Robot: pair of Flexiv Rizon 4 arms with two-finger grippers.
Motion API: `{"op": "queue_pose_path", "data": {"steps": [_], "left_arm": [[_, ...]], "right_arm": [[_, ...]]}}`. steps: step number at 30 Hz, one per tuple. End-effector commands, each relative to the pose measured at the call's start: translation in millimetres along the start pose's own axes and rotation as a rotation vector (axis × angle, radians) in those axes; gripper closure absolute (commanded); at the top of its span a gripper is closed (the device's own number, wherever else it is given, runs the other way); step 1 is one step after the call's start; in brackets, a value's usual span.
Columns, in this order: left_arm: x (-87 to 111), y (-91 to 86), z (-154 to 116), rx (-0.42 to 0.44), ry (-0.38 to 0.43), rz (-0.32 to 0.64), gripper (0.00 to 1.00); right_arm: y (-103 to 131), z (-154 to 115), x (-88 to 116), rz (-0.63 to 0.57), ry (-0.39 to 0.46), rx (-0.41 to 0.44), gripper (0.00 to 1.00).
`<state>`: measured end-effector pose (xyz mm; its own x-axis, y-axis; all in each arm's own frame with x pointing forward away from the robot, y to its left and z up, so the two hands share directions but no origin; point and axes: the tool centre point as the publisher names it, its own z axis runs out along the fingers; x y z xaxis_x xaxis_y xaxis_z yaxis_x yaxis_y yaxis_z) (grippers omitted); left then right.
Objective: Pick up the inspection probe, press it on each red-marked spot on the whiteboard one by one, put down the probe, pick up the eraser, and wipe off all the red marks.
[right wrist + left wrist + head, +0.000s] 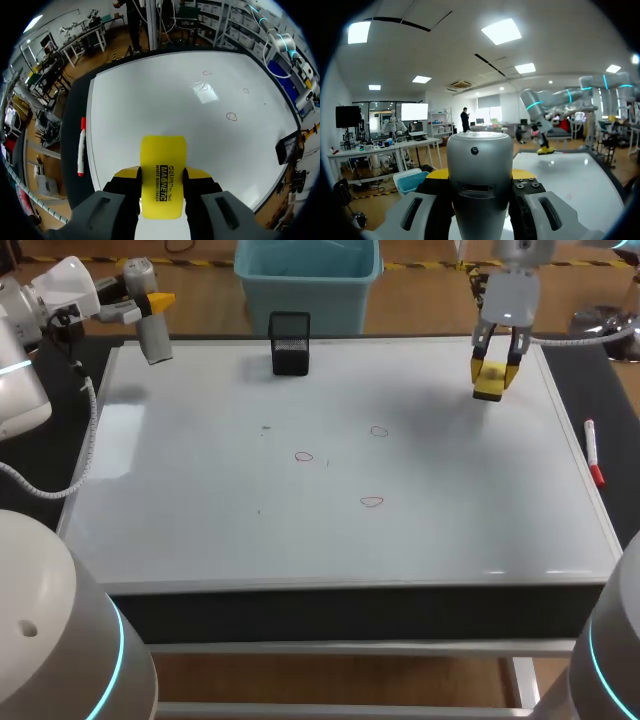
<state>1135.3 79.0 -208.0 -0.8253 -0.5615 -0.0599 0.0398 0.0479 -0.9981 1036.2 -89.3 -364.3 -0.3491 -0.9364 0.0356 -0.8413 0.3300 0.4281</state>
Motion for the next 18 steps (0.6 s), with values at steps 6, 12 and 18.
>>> {"op": "queue_pose_path", "data": {"steps": [6,12,18], "left_arm": [[0.1,-0.5,0.2,0.001,-0.001,0.001,1.0],[0.1,-0.5,0.2,0.001,-0.001,0.001,1.0],[0.1,-0.5,0.2,0.001,-0.001,0.001,1.0]], "right_arm": [[15.4,2.0,11.4,0.022,0.017,0.663,1.0],[15.1,2.7,14.4,0.025,0.023,0.686,1.0],[10.1,3.7,16.0,0.028,0.001,0.659,1.0]]}}
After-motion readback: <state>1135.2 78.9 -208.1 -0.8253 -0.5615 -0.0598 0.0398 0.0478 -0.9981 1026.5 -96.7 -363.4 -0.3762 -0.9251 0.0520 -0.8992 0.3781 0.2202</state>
